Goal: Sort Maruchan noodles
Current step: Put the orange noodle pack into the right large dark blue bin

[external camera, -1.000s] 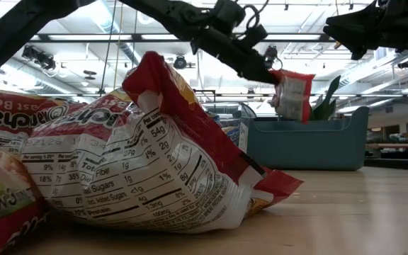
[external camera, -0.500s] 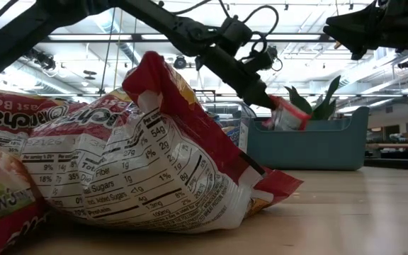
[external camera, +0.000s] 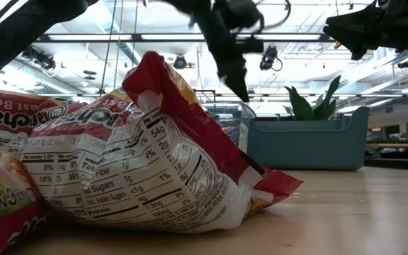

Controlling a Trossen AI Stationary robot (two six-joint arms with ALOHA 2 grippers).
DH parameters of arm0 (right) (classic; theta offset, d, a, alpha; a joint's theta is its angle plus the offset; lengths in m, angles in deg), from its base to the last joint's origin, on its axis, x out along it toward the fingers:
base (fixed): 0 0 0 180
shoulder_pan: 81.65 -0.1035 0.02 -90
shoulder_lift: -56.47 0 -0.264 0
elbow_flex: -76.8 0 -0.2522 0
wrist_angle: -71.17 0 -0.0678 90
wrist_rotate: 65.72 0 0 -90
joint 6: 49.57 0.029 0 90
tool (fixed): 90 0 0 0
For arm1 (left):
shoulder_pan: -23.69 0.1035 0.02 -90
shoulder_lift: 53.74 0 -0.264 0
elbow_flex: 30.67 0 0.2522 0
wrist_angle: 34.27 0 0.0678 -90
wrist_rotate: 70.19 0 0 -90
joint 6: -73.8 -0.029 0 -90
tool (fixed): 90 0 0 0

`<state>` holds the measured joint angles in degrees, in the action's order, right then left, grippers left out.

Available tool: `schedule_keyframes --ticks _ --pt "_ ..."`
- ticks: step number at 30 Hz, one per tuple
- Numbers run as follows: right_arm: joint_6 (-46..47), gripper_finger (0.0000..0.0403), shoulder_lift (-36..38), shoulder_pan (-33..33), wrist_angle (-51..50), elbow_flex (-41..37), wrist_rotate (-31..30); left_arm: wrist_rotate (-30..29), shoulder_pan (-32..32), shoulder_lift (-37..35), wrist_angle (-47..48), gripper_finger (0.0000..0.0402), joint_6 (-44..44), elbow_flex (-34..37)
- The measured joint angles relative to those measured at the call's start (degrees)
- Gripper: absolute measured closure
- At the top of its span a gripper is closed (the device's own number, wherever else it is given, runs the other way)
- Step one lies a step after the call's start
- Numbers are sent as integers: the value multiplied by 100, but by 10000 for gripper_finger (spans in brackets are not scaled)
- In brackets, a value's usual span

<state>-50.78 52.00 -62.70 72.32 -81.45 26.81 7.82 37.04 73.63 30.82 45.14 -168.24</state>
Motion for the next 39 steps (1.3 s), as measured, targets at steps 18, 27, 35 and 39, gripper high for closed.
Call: schedule_keyframes --ticks 18,27,35,39 --pt "-245 250 -1 -1 -6 0 -46 307 -2091 -774 3733 260 3128 -87" --pt "-177 250 -2 1 3 0 -38 -478 -3367 -1027 3515 260 4012 1305" --pt "-179 250 -2 1 5 0 2 -144 -4019 -2189 2930 260 5777 3097" --pt "-184 250 -2 1 21 0 -1 -111 -4252 -2926 2269 260 6717 4085"
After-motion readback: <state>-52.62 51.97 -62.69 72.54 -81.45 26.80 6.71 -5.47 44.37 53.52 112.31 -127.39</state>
